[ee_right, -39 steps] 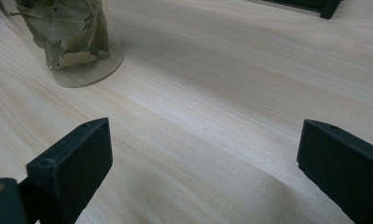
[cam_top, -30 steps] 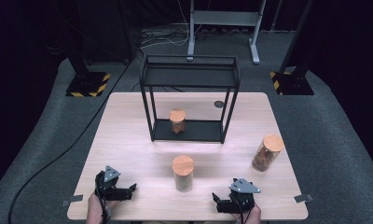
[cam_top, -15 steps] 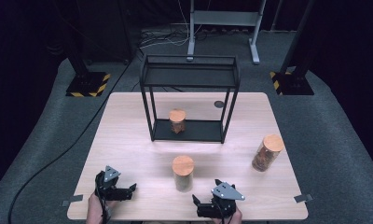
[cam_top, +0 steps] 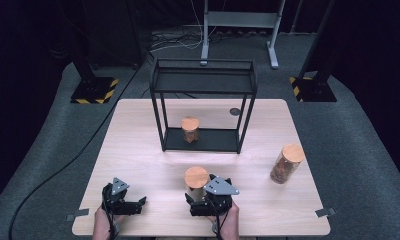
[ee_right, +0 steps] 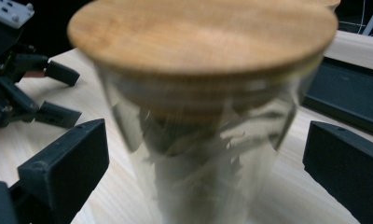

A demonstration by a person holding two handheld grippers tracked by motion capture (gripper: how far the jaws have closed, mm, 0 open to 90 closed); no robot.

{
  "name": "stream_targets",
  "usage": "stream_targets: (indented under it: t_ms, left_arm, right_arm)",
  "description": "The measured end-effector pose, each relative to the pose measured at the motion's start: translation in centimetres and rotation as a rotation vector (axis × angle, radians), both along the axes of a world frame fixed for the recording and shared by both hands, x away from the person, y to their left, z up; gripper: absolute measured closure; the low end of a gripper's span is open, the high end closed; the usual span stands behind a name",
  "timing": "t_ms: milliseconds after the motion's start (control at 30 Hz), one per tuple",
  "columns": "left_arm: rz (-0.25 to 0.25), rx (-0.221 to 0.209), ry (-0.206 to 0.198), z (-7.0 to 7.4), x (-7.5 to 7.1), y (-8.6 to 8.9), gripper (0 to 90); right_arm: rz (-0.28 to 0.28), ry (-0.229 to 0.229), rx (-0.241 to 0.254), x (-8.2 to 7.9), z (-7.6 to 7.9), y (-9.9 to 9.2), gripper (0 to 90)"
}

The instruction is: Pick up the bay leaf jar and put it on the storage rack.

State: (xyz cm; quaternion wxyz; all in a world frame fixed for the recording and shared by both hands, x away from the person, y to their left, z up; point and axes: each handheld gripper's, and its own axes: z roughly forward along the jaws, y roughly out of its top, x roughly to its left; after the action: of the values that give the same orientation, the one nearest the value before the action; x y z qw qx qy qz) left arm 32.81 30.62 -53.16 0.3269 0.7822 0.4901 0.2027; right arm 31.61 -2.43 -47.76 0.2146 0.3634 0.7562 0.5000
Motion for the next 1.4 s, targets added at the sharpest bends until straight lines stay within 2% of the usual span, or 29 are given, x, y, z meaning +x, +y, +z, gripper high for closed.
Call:
stream_targets:
  t_ms: [200,367,667,967,1400]
  left_arm:
    - [0.000,0.000,0.000,0.00,0.00,-0.01,0.0]
    - [0.000,0.000,0.000,0.00,0.00,0.00,0.0]
    - [0.002,0.001,-0.001,0.00,-0.04,-0.02,0.0]
    - [0.002,0.001,-0.001,0.00,-0.04,-0.03,0.0]
    - [0.002,0.001,-0.001,0.00,-0.05,-0.03,0.0]
  right_arm:
    - [0.011,-0.038,0.020,0.55,0.07,0.44,0.1]
    - [0.018,-0.074,0.050,0.29,0.03,0.34,10.3]
    - [0.025,-0.083,0.059,0.19,-0.07,0.25,23.4]
    - [0.001,-0.102,0.051,-0.06,-0.12,0.40,24.4]
    - [0.015,-0.111,0.058,-0.15,0.10,-0.06,24.6]
